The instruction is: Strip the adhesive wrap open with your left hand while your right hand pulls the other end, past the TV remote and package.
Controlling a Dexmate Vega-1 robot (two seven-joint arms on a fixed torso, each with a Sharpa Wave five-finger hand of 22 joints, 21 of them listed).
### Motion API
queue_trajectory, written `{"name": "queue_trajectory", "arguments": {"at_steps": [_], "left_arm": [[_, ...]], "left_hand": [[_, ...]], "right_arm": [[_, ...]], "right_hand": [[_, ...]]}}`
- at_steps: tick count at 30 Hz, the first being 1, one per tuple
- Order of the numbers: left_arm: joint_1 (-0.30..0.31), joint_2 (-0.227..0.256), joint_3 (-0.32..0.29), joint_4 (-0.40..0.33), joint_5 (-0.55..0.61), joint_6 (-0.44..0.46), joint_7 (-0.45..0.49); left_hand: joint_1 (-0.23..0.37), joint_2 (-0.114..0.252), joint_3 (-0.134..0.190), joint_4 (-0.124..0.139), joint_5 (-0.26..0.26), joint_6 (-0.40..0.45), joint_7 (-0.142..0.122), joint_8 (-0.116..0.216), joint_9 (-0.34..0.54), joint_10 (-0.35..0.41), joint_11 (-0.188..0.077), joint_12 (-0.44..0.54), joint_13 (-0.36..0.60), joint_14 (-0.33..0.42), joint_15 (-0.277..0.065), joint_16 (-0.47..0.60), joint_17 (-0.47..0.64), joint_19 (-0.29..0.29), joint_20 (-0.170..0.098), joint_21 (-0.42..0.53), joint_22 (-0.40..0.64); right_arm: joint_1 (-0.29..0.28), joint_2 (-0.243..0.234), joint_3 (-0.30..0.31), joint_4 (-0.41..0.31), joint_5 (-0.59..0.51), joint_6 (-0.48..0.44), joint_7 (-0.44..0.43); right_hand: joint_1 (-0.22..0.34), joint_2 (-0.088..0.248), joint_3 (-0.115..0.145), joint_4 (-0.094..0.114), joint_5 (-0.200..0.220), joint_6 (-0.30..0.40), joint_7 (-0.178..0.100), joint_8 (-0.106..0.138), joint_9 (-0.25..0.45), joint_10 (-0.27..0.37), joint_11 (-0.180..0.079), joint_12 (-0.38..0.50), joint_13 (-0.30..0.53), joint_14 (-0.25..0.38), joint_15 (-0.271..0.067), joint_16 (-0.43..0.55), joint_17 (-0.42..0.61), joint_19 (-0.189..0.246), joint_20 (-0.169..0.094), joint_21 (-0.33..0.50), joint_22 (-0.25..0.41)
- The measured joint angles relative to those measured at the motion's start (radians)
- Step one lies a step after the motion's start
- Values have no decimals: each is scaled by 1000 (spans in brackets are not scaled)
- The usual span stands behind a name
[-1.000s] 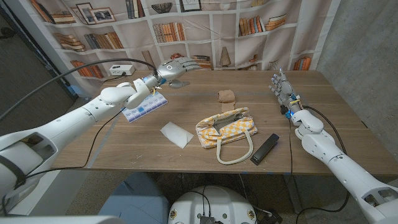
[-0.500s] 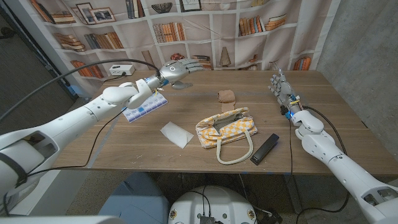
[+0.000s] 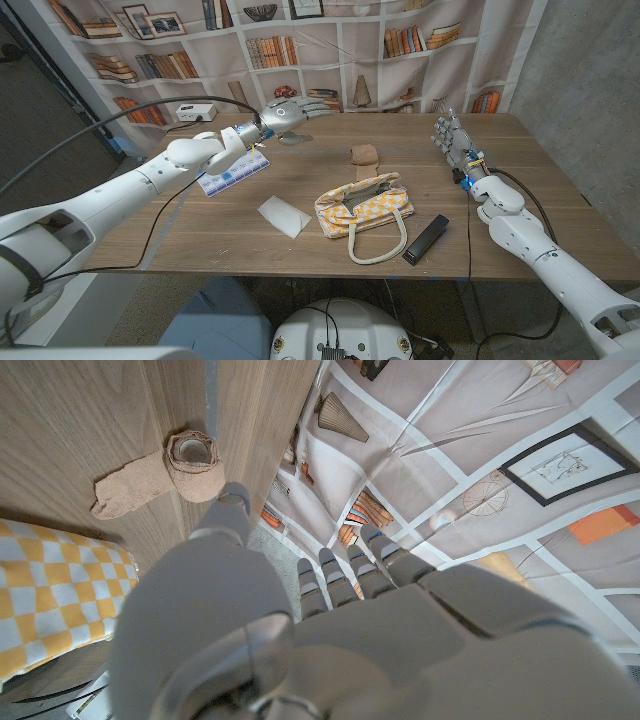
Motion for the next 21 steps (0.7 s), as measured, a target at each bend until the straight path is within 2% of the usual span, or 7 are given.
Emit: {"name": "queue_trajectory", "arguments": {"at_steps": [6, 16, 21], "left_arm": [[-13, -8, 13, 19, 8, -22, 12], [-74, -48, 57, 110, 21, -71, 40], [-108, -67, 86, 151, 33, -96, 55]], "left_hand": [[11, 0, -9, -3, 0, 7, 7, 7, 0, 8, 0, 12, 0, 0, 0, 4, -3, 53, -16, 14, 0], [14, 3, -18, 2, 0, 9, 9, 13, 0, 8, 0, 12, 0, 2, -2, 4, -3, 46, -18, 10, 0], [16, 5, -23, -1, 0, 9, 9, 15, 0, 8, 0, 12, 0, 2, -2, 4, -3, 55, -27, 10, 0]], "right_arm": [[-5, -19, -6, -26, -13, -16, -1], [-21, -36, -8, -54, -23, -27, -10], [-35, -44, -1, -66, -24, -27, -14]], "right_hand": [[0, 0, 0, 0, -5, 0, 0, 0, 0, -3, 3, -8, 0, 0, 0, 0, 0, 0, 0, 0, 0], [0, 0, 0, 0, -5, -4, -4, 0, 0, -8, 0, -11, 0, -5, 5, 0, 0, 0, 0, 0, 0], [0, 0, 0, 0, -5, -9, -9, -5, 0, -14, 4, -12, 0, -5, 5, 0, 0, 0, 0, 0, 0]]}}
